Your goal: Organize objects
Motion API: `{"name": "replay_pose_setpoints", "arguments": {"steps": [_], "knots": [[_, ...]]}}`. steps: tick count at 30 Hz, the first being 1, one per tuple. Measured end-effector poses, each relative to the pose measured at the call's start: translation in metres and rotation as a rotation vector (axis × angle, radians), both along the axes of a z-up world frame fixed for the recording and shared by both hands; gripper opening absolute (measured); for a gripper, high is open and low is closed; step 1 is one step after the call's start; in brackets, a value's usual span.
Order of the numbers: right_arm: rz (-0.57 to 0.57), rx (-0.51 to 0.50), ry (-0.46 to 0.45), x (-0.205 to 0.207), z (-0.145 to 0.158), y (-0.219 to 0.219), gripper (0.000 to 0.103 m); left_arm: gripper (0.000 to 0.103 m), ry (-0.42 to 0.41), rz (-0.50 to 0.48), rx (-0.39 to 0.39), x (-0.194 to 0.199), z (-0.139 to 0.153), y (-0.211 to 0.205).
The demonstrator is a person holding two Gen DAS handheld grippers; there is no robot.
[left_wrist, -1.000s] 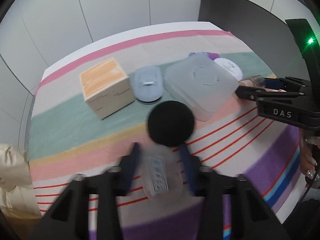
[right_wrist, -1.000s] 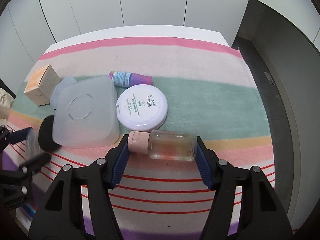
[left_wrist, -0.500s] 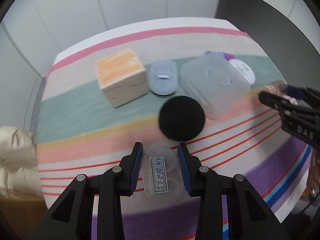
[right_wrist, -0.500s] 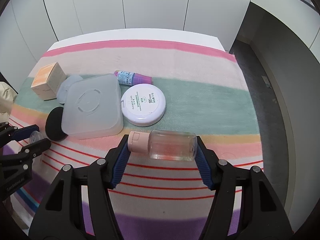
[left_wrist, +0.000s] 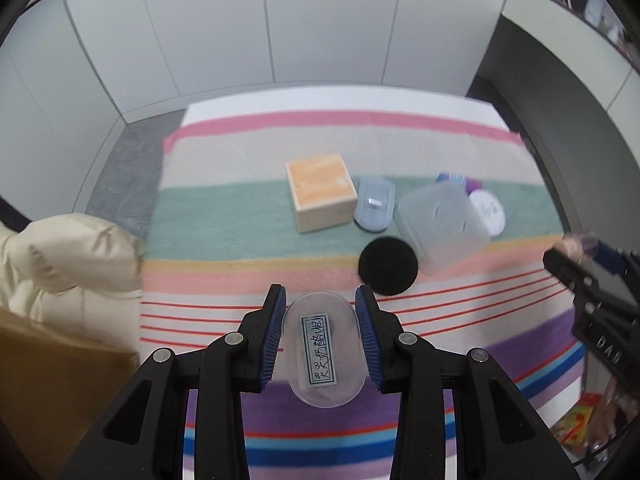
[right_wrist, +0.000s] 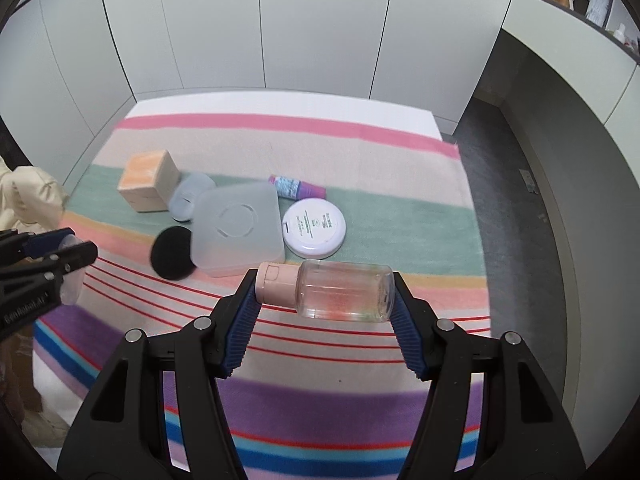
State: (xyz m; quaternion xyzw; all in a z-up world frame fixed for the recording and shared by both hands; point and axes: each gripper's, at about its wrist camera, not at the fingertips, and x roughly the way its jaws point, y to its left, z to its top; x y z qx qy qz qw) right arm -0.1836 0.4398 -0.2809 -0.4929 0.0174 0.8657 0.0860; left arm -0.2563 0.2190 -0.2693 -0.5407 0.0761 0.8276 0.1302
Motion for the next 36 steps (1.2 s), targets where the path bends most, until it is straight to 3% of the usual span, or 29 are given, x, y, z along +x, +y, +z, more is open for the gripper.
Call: {"name": "replay_pose_setpoints", "arguments": {"steps": [6,10,16,22,31,36], "knots": [[0.024,0.026,0.030,0.006,0.047,-0.010,0.064,0.037,0.081,0.068,-0.028,0.002,0.060,-0.009],[0.034,0.024,0.066,0.010,0.087,-0.012,0.064,0.037,0.100,0.101,0.050,0.007,0.099,-0.019],[0.039,0.036,0.096,0.016,0.134,-0.012,0.064,0.037,0.165,0.084,0.052,0.027,0.140,-0.017],[0.032,0.028,0.118,0.029,0.158,-0.012,0.064,0.037,0.143,0.087,0.072,0.037,0.151,-0.019],[0.032,0.026,0.105,0.039,0.151,-0.011,0.064,0.037,0.143,0.086,0.062,0.045,0.150,-0.022],[0.026,0.043,0.102,0.044,0.153,-0.010,0.064,0.037,0.194,0.052,0.000,0.062,0.159,-0.019]]}}
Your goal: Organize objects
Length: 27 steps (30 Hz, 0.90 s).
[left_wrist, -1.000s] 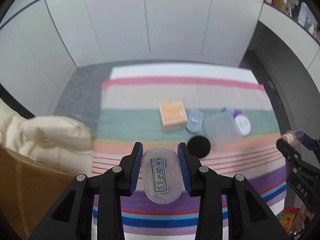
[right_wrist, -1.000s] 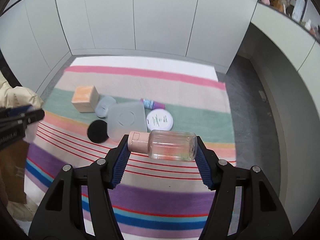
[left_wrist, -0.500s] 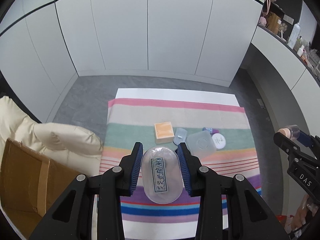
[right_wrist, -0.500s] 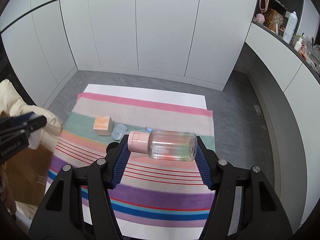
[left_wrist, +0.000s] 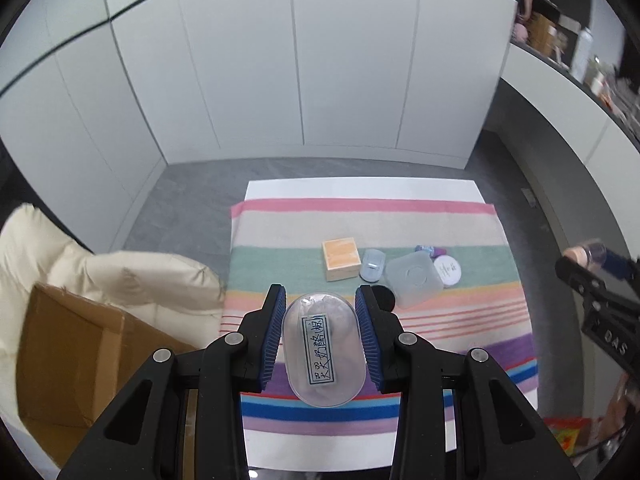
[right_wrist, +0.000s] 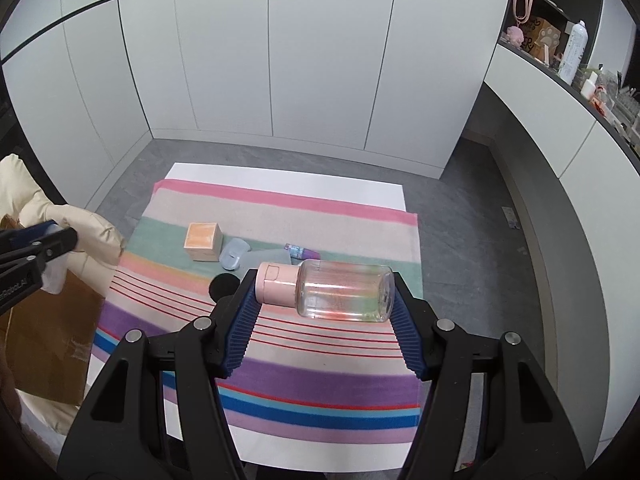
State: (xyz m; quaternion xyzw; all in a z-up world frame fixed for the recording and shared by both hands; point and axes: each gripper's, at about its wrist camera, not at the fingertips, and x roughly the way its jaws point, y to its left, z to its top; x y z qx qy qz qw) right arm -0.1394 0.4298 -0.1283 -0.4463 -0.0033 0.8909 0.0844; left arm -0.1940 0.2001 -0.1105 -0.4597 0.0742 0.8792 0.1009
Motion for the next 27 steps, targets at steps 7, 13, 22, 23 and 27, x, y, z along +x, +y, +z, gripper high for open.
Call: {"name": "replay_pose_setpoints", "arguments": {"steps": [7,13,22,23,27], "knots": [[0.024,-0.021,0.000,0.028,0.003,-0.007,0.064,0.037,-0.005,-0.066,0.013,0.044,0.009,-0.001],[0.019,-0.036,0.021,0.055,0.012,-0.015,0.064,0.037,-0.052,-0.071,0.019,0.072,0.005,-0.008],[0.015,-0.036,0.007,0.093,0.009,-0.026,0.064,0.037,0.000,-0.076,0.002,0.106,0.009,-0.028],[0.016,-0.038,0.005,0.097,0.009,-0.027,0.064,0.037,0.001,-0.078,0.002,0.109,0.009,-0.029],[0.021,-0.045,-0.001,0.113,0.008,-0.031,0.064,0.037,0.026,-0.084,-0.009,0.124,0.013,-0.036]]}}
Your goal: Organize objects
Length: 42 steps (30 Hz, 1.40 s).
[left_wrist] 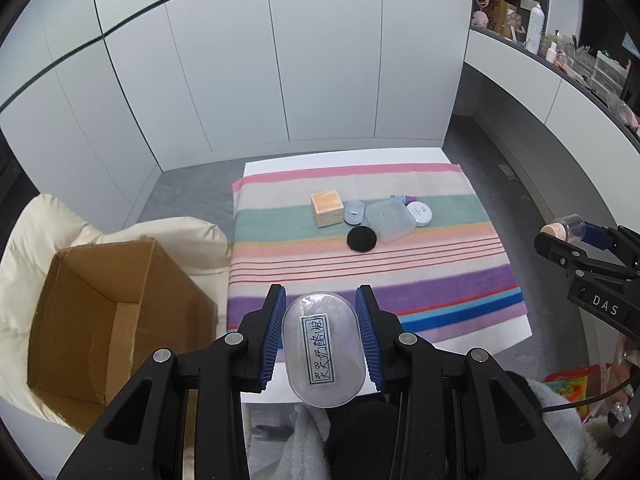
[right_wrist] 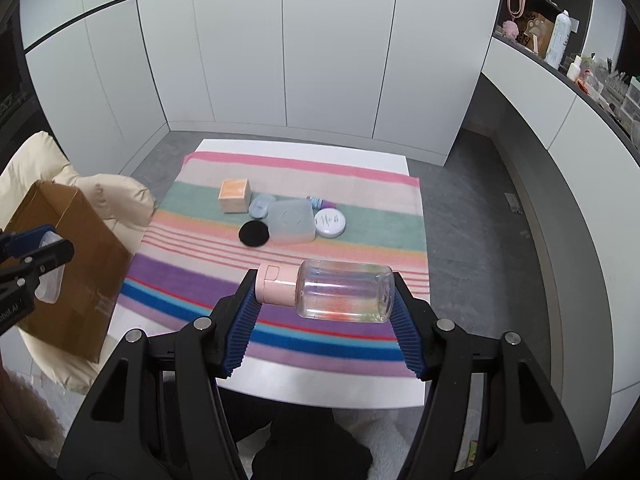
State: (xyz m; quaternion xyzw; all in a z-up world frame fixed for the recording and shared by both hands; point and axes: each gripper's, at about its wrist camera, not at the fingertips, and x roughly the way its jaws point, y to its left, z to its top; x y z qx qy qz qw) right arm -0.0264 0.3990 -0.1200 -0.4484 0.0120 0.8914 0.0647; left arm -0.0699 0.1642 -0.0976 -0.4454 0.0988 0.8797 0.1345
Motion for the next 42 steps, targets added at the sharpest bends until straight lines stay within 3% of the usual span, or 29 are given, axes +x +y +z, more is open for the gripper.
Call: {"name": "replay_pose_setpoints", "arguments": {"steps": [20,27,36,42], "knots": [[0.044,-0.056,-0.021,0.078,-0.011,-0.024,0.064,0.037,-0.014,0.019,0.045,0.058,0.004,-0.038],[0.077,-0.060,-0.033,0.081,-0.016,-0.035,0.064,0.037,0.013,0.040,0.013,0.056,0.003,-0.039],[0.092,-0.058,-0.060,0.072,-0.025,-0.044,0.064,0.037,-0.031,0.034,0.032,0.058,-0.005,-0.045],[0.126,-0.055,-0.067,0.062,-0.028,-0.061,0.064,0.037,-0.041,0.082,0.027,0.061,-0.008,-0.066]]}}
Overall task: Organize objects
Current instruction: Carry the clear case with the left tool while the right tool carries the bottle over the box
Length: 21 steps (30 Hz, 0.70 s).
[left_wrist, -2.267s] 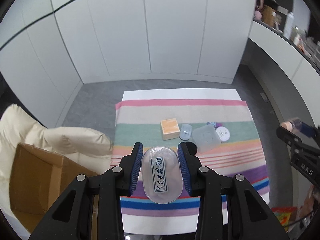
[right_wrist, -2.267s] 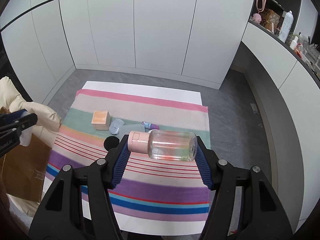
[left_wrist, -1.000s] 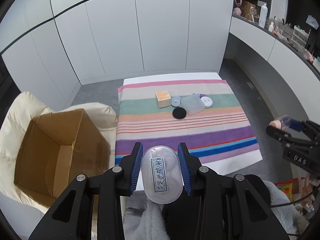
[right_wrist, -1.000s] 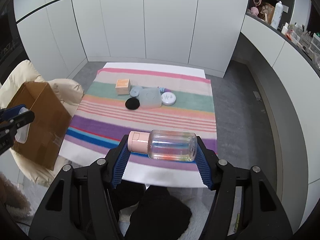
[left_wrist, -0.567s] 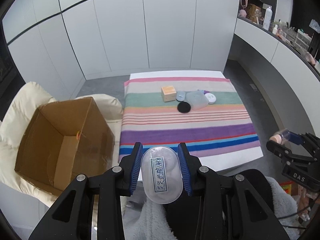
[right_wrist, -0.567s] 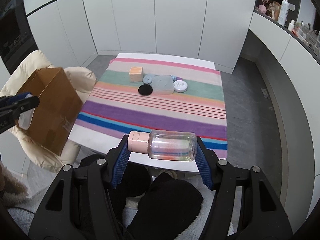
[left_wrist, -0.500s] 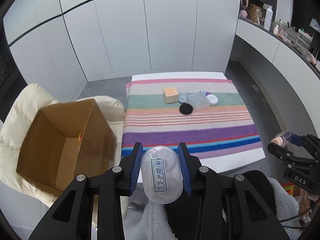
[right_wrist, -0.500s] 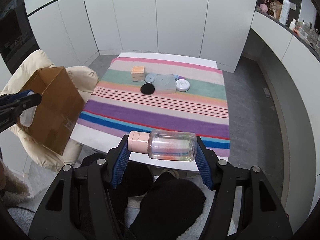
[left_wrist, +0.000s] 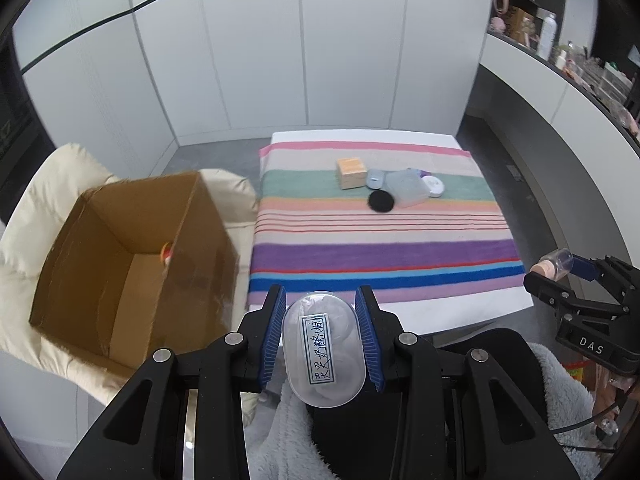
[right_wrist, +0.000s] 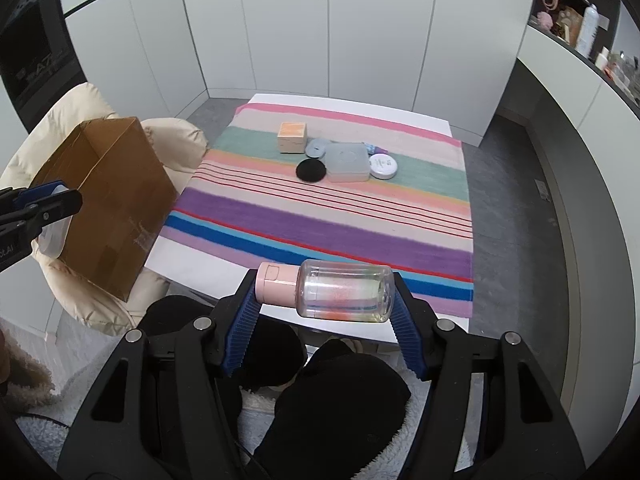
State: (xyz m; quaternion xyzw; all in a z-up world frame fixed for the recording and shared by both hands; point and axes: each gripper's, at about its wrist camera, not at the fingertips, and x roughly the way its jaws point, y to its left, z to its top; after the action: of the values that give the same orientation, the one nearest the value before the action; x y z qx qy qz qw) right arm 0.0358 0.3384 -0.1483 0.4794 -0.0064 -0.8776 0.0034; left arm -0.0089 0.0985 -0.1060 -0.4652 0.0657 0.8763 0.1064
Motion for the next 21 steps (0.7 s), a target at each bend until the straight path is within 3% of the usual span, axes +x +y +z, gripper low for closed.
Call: {"name": "replay_pose_setpoints", "arguments": {"steps": [21], "knots": [[0.327,-0.018,-0.006,-0.018,-0.009,-0.136,0.064,0.037,-0.023,0.270,0.000,0.031,-0.006,-0.116]]}}
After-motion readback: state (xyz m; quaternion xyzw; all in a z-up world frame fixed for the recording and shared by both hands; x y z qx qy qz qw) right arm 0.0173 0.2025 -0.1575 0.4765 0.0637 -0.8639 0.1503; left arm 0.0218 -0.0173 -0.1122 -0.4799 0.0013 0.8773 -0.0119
